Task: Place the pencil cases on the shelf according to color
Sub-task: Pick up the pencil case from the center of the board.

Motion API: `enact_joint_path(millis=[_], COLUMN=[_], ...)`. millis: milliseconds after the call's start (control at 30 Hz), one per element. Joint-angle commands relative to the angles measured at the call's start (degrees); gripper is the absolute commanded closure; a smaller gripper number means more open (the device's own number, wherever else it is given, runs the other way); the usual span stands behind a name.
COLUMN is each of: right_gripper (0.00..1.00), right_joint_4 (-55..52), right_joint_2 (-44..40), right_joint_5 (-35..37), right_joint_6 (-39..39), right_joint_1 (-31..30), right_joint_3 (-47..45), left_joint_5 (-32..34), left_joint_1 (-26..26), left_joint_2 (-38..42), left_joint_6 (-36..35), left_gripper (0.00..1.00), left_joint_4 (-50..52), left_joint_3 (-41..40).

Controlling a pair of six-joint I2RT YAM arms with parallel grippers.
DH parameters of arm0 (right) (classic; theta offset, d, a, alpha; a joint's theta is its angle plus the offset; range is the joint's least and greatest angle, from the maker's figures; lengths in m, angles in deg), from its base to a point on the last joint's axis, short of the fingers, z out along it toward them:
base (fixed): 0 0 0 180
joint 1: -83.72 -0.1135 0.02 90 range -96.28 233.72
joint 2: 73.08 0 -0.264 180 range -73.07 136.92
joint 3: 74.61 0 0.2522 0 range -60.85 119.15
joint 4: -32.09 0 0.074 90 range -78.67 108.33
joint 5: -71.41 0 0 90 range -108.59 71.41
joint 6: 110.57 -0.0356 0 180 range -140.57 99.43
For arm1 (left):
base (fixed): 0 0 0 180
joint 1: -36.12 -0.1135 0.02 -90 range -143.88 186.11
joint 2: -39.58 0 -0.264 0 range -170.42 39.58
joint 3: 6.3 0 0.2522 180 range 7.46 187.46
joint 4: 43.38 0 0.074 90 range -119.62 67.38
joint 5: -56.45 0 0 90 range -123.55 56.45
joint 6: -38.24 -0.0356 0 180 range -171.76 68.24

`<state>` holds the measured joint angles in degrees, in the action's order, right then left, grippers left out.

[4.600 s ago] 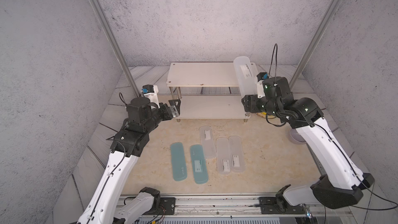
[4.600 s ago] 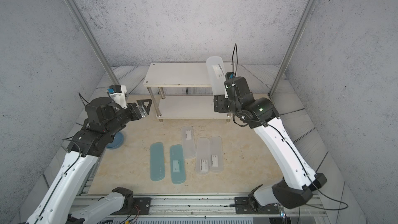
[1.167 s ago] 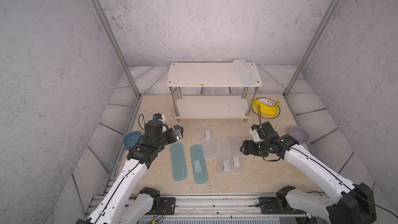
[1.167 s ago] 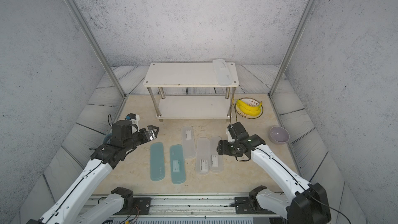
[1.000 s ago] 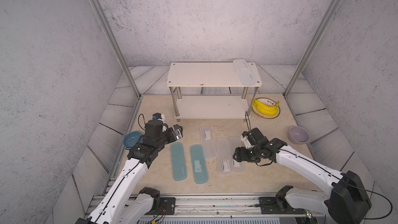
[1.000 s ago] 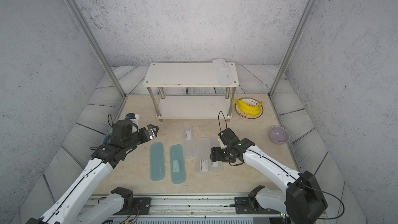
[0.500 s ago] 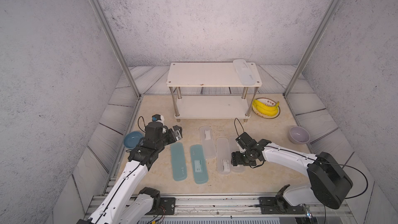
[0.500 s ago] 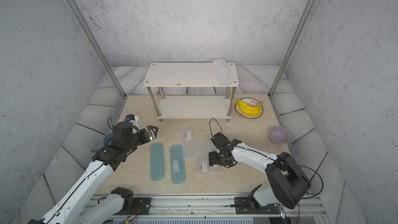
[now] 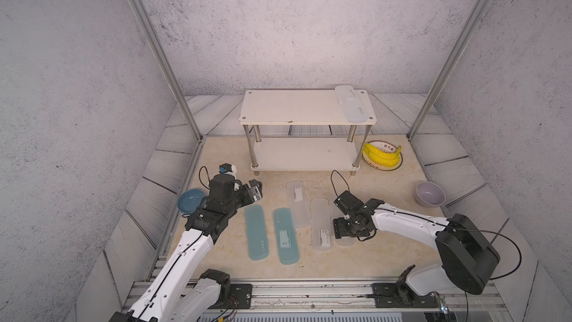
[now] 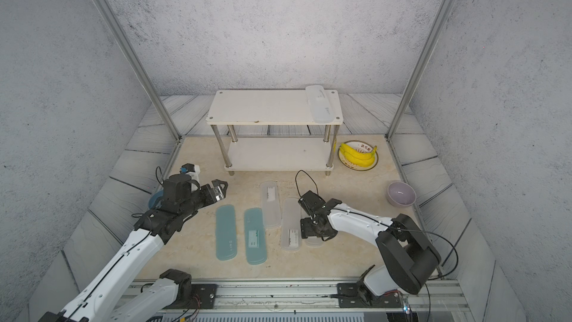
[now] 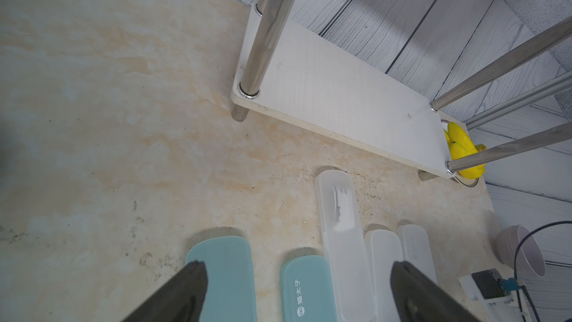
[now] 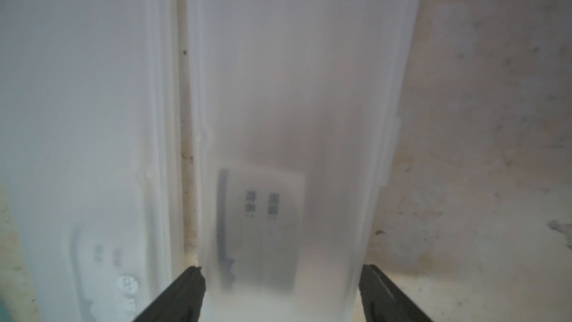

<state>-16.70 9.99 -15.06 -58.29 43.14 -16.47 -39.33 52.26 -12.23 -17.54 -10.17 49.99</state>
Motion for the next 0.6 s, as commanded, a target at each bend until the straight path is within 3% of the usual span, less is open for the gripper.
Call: enact_joint_path(millis=[0, 100, 267, 400, 567], right_gripper=[0.16, 0.13, 0.00, 0.00, 0.00], right_joint_4=[-4.9, -5.0, -8.6, -5.3, -2.5], right_joint_2=[-2.7, -5.7, -10.5, -12.7, -9.3], right_joint_5=[5.3, 4.0, 4.8, 0.6, -4.0], right_joint_6=[-0.8, 0.8, 3.1, 4.1, 1.4], right_joint_1=[0.2, 0.3, 0.4, 0.4, 0.1], right_joint_3=[-0.8, 0.0, 0.9, -2.0, -3.3], left_joint_5=[-0.1, -0.4, 0.0, 1.3, 1.1], left_joint_1=[-0.3, -0.3, -0.3, -0.3, -0.3], left_joint_2=[0.0, -0.1, 0.8, 2.3, 2.6], left_joint_6=[-1.0, -1.1, -2.2, -2.8, -2.5], left_gripper=[0.01, 0.01, 0.01, 0.01, 0.01], left_joint_4=[-0.6, -0.5, 1.3, 1.2, 0.9], left_joint_3=[1.1, 1.4, 2.5, 1.8, 1.5])
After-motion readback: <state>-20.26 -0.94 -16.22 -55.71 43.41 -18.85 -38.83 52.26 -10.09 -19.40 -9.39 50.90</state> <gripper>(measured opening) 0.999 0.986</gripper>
